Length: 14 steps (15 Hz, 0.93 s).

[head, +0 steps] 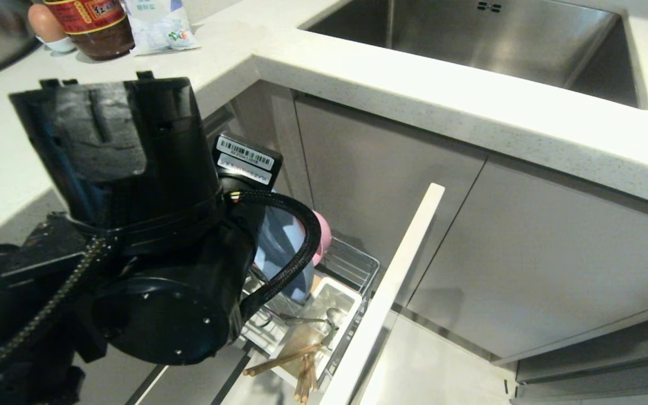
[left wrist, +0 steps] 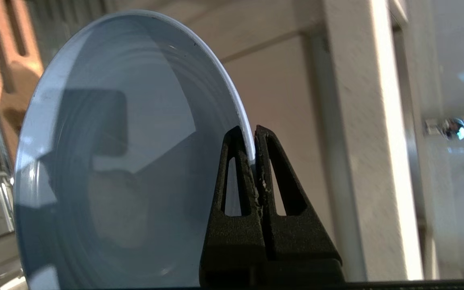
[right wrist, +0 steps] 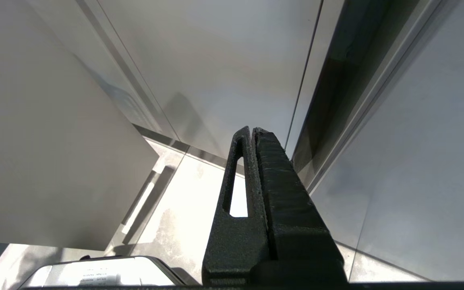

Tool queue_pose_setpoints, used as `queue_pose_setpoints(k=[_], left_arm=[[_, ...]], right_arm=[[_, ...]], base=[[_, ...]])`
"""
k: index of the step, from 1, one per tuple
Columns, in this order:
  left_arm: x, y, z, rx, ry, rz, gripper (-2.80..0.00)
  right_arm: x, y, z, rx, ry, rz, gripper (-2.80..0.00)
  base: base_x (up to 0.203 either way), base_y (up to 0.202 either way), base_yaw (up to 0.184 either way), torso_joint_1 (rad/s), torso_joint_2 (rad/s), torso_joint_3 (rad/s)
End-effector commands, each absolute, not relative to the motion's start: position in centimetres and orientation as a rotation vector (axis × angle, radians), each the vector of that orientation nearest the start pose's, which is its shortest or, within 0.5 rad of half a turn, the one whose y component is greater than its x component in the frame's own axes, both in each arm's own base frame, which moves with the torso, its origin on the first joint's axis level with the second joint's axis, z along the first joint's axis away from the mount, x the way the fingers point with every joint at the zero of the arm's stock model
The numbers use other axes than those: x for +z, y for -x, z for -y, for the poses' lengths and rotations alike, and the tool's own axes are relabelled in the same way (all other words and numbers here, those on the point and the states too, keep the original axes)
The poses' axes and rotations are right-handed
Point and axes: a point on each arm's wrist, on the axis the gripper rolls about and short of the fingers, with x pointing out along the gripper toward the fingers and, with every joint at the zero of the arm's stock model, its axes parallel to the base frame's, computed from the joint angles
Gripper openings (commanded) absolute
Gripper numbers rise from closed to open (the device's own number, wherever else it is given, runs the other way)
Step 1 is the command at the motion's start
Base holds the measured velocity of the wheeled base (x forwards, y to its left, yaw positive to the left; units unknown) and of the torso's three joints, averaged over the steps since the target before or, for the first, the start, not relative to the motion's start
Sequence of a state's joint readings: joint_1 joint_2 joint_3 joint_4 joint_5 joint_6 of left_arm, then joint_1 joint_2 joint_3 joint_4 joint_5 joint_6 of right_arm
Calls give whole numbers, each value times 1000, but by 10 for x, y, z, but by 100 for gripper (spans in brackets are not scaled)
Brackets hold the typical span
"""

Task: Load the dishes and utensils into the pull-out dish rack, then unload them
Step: Pick up the plate and place it in the cupboard

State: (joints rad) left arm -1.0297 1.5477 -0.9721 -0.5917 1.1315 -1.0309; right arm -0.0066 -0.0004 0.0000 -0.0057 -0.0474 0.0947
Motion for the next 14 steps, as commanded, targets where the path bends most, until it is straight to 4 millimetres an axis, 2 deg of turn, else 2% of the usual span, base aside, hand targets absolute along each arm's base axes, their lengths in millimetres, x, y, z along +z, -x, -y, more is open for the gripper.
queue_pose_setpoints(k=[1, 14], left_arm=[[262, -161, 217, 123, 1044, 65, -280], [219, -189, 210, 247, 1087, 56, -280]], right_arm=[[76, 23, 1, -53, -95, 13, -280], [76, 23, 1, -53, -95, 13, -280]], base=[[0, 0, 0, 0, 0, 0], [0, 0, 0, 0, 0, 0]])
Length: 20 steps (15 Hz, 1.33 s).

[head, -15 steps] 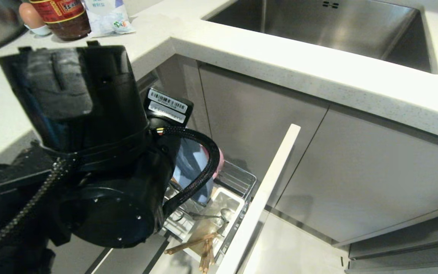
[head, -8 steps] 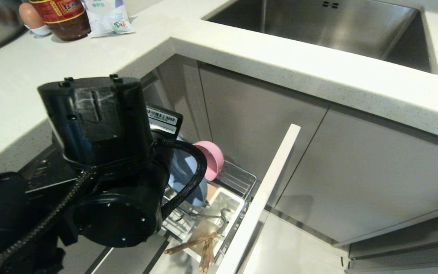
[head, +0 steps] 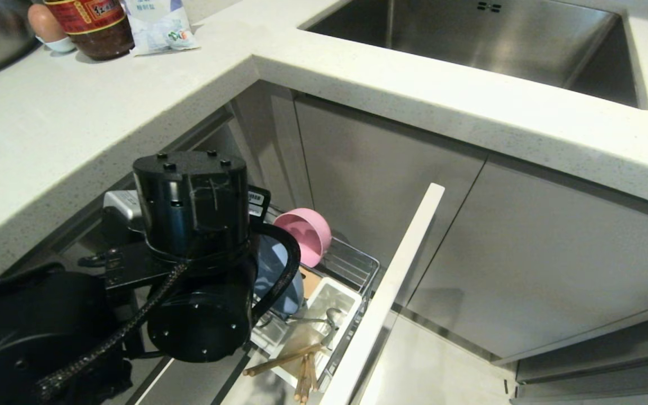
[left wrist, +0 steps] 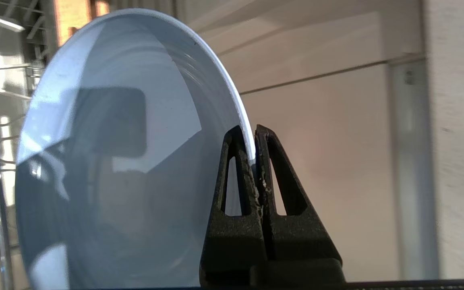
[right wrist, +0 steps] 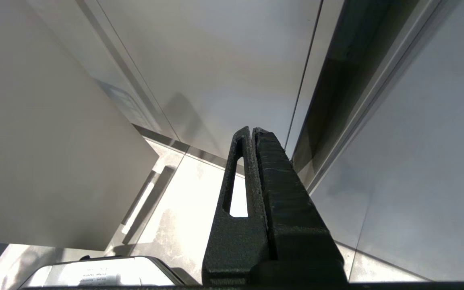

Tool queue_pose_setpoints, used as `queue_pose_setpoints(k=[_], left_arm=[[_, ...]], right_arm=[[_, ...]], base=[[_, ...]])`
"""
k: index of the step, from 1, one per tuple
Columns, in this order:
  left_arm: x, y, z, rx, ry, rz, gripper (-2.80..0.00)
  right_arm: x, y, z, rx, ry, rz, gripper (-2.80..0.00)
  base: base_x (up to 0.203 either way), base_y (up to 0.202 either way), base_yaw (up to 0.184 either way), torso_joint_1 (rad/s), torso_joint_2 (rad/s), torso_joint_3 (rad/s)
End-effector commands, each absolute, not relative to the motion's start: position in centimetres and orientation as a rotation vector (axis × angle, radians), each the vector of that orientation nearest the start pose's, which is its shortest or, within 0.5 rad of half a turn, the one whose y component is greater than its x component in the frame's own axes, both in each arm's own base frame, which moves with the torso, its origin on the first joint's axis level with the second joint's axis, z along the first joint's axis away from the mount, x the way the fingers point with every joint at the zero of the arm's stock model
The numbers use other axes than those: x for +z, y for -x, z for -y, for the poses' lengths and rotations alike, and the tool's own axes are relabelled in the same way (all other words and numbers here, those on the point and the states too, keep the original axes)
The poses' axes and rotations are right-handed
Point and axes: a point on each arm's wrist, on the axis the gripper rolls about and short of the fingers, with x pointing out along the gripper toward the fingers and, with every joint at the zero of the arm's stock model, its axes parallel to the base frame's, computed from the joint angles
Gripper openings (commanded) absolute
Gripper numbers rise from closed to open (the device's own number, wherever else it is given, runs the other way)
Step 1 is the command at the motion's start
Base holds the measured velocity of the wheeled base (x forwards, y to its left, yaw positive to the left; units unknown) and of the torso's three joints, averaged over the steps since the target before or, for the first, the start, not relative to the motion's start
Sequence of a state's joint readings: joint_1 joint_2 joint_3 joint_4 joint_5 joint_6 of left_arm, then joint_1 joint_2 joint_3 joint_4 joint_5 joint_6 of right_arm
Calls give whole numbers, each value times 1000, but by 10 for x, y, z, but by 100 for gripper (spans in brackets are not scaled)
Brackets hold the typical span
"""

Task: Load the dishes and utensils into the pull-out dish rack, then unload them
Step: Pick up the plate and place it in the cupboard

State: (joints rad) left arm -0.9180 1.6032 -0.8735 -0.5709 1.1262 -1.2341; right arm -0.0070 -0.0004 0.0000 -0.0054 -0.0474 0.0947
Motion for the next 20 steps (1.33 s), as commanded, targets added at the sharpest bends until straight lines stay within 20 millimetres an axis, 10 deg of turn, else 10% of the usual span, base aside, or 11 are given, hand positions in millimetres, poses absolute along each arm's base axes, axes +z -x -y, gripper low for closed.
queue_pose_setpoints(k=[1, 20], left_arm=[[217, -190, 210, 253, 1084, 55, -280], [183, -215, 208, 356, 996, 33, -280]], right_arm=[[76, 23, 1, -53, -95, 13, -280], [76, 23, 1, -54, -95, 13, -280]], base=[[0, 0, 0, 0, 0, 0], [0, 0, 0, 0, 0, 0]])
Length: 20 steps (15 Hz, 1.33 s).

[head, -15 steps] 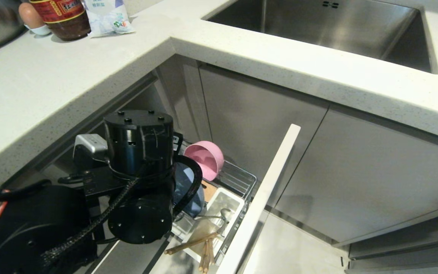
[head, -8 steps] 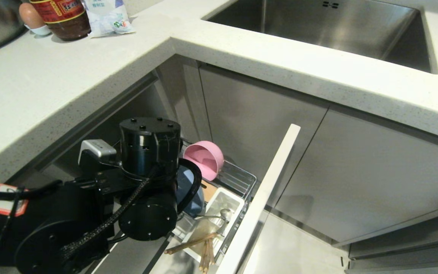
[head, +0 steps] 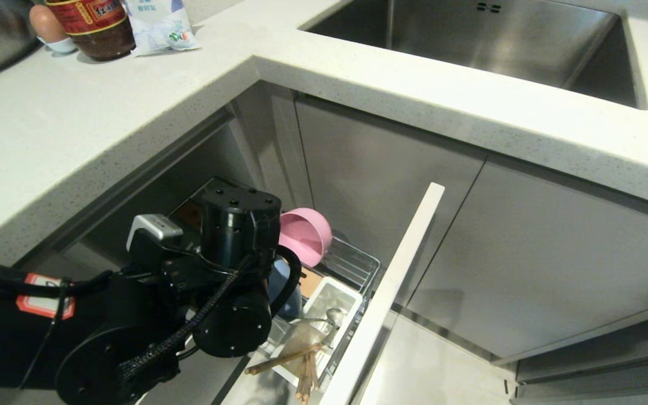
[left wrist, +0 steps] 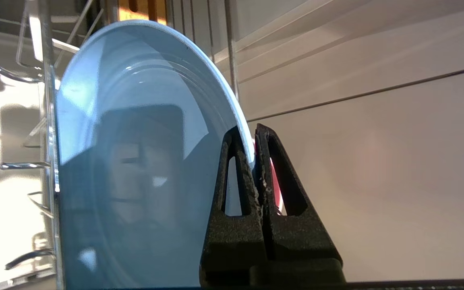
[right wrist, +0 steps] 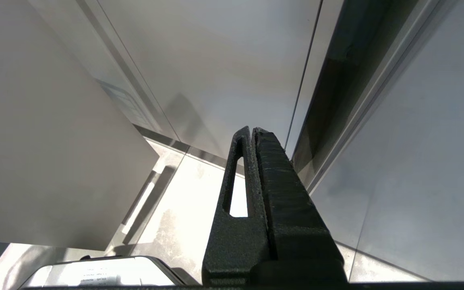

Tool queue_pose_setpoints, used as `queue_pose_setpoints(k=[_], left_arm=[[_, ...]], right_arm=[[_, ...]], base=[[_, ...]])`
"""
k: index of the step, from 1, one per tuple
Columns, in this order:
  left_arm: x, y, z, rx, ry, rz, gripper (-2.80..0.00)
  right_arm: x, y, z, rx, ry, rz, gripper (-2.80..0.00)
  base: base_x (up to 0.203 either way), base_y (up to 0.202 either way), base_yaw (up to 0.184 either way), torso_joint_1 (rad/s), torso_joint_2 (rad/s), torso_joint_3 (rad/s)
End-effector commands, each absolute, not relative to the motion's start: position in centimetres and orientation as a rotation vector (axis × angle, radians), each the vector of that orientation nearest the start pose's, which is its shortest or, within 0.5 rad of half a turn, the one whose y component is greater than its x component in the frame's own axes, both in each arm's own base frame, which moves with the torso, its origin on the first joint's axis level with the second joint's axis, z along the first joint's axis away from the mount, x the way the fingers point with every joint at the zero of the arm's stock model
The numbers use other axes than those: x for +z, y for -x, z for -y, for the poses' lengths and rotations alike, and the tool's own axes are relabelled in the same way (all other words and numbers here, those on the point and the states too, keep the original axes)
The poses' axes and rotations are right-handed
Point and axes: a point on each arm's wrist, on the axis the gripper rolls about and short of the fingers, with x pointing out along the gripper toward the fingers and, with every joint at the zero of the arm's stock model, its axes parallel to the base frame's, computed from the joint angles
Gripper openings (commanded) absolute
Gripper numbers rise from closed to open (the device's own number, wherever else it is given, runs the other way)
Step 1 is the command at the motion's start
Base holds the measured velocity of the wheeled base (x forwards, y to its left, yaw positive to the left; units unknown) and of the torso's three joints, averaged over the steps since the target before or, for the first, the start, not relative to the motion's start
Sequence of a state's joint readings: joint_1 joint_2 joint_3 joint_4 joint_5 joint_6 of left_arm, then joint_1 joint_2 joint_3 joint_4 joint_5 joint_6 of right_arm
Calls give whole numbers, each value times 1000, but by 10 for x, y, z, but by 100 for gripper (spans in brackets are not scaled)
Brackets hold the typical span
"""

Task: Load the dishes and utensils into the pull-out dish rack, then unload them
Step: Pick up the plate and place it in the cupboard, then take the plate out of the cupboard

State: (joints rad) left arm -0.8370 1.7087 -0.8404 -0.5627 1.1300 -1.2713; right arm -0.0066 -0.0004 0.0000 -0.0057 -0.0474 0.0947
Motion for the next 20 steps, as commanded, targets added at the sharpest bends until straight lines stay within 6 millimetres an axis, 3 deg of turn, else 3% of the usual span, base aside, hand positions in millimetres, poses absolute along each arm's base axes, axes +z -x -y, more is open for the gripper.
queue_pose_setpoints(k=[1, 6, 7, 14, 20], left_arm=[[181, -215, 208, 361, 983, 25, -280], [181, -214, 208, 362, 981, 23, -280], [180, -215, 208, 363, 975, 21, 0], [182, -211, 205, 373, 948, 11, 0], [212, -184, 189, 344, 935, -12, 0]], right_arm=[[76, 23, 1, -53, -95, 13, -280], [76, 23, 1, -54, -95, 12, -280], [76, 23, 1, -53, -95, 12, -280], [76, 23, 1, -53, -95, 13, -280], [76, 23, 1, -53, -95, 12, -280]], base=[[0, 0, 0, 0, 0, 0], [0, 0, 0, 0, 0, 0], [0, 0, 0, 0, 0, 0], [0, 0, 0, 0, 0, 0], [0, 0, 0, 0, 0, 0]])
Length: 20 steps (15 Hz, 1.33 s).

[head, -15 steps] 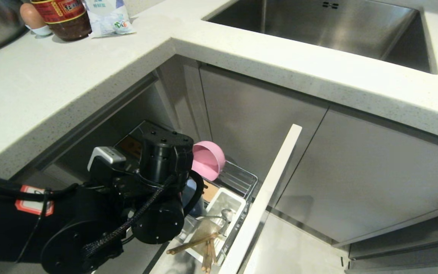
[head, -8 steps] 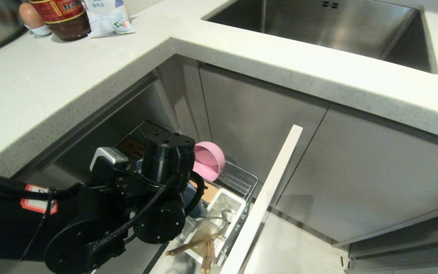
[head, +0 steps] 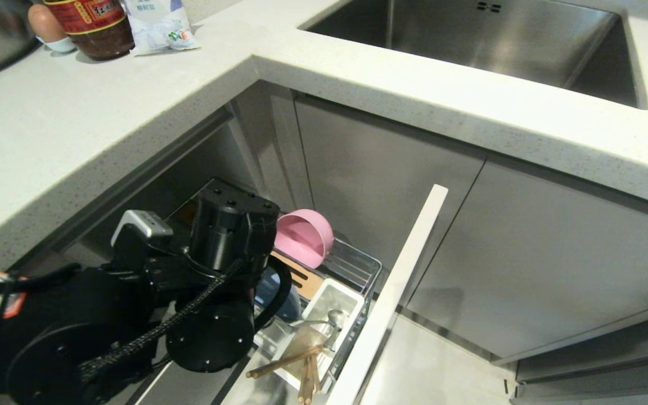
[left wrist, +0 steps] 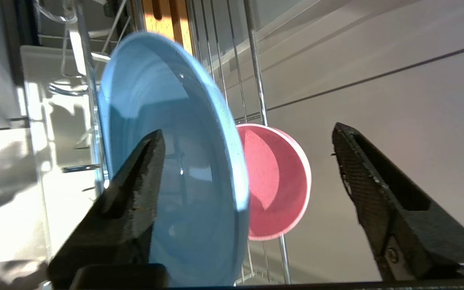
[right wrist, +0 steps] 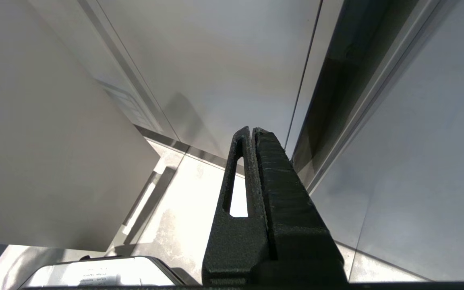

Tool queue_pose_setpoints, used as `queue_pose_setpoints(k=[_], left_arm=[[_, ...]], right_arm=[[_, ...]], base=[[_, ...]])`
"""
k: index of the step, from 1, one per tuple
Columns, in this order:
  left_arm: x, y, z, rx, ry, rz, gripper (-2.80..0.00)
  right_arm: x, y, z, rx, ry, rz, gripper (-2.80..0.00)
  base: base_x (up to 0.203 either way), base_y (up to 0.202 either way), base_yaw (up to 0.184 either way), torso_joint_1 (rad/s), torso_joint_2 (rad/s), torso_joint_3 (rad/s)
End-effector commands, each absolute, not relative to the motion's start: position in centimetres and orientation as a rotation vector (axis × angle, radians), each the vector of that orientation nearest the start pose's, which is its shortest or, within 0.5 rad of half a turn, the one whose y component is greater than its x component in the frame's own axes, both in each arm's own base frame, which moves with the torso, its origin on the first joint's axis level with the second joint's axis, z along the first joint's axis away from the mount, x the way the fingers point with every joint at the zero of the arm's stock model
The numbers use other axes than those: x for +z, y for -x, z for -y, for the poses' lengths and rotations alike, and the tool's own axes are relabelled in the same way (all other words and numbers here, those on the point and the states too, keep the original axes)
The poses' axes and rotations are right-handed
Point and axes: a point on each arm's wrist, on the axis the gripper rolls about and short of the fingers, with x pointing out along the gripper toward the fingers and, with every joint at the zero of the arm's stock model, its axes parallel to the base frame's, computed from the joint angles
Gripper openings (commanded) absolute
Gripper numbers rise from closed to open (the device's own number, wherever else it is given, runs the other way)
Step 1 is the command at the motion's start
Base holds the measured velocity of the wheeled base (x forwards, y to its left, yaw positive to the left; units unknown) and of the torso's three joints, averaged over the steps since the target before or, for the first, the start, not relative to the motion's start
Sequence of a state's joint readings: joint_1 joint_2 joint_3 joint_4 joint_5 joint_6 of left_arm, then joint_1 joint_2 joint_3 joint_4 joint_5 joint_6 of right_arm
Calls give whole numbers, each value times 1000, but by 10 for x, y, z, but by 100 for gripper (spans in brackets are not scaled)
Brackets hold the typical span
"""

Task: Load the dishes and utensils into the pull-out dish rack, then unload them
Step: Take the plate out of the cupboard

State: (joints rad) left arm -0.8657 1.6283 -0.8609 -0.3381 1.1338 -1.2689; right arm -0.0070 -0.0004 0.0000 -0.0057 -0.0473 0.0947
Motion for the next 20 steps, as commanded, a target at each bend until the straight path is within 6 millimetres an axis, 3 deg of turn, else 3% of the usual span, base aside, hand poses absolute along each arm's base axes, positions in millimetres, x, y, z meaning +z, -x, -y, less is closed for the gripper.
queue_pose_setpoints(k=[1, 3, 4, 10, 13, 17, 20], left_arm=[[221, -177, 185, 335, 932, -19, 0], [237, -165, 176, 321, 930, -28, 0], [244, -158, 173, 307, 929, -34, -280], [292, -126, 149, 224, 929, -29, -280], [335, -111, 126, 170, 885, 26, -280], [385, -98, 71, 217, 764, 161, -280], [410, -55, 18, 154, 641, 293, -280]], right_arm=[[76, 23, 1, -54, -95, 12, -280], [76, 23, 1, -54, -95, 12, -280], [76, 23, 1, -55, -95, 12, -280], [76, 23, 1, -53, -95, 12, -280], [76, 23, 1, -53, -95, 13, -280], [76, 23, 1, -53, -95, 13, -280], [76, 23, 1, -53, -95, 13, -280]], base=[[0, 0, 0, 0, 0, 0], [0, 0, 0, 0, 0, 0], [0, 0, 0, 0, 0, 0], [0, 0, 0, 0, 0, 0], [0, 0, 0, 0, 0, 0], [0, 0, 0, 0, 0, 0], [0, 0, 0, 0, 0, 0]])
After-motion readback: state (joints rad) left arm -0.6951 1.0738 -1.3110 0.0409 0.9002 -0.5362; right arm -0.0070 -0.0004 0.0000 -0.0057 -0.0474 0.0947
